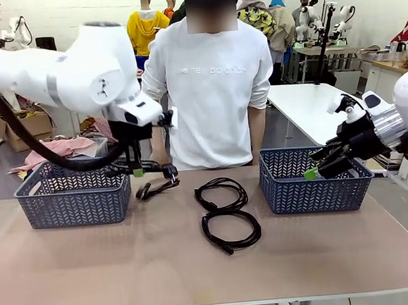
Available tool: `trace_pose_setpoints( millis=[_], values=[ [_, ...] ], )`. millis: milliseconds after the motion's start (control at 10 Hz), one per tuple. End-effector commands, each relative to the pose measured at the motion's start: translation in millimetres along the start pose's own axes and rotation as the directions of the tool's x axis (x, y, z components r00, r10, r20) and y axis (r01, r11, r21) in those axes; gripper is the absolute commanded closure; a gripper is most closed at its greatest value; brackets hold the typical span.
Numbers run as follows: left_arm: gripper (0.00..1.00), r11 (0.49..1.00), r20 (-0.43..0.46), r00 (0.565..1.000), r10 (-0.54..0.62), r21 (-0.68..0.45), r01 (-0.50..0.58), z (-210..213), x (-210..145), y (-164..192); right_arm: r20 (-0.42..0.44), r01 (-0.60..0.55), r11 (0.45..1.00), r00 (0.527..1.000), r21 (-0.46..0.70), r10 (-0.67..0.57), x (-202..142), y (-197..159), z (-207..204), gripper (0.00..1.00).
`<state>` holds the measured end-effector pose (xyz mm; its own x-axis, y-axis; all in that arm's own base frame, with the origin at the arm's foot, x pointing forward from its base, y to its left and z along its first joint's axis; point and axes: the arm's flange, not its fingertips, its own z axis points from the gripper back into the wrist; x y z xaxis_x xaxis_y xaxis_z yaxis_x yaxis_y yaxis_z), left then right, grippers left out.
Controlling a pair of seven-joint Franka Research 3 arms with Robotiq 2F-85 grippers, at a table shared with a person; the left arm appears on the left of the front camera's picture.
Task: Organize the cables according to human instructions.
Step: Pick up a bundle of cables and place it in the basket indicated by the human.
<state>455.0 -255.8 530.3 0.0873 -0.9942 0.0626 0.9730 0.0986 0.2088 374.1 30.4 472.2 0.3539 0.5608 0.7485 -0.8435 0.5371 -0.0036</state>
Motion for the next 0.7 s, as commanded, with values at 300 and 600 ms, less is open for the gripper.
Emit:
trace_pose_setpoints(
  millis=[300,600],
  values=[
    [1.0,0.998,0.005,1.0,0.003,0.063,-0.003,32.4,-6.4,37.2,0.025,-0.019,1.0,1.0,0.006,0.019,1.1,-3.7,-1.5,0.0],
    [1.0,0.997,-0.023,0.999,0.045,0.062,-0.043,37.4,-42.9,60.2,0.025,-0.019,1.0,1.0,0.006,0.019,1.1,-3.7,-1.5,0.0]
  ],
)
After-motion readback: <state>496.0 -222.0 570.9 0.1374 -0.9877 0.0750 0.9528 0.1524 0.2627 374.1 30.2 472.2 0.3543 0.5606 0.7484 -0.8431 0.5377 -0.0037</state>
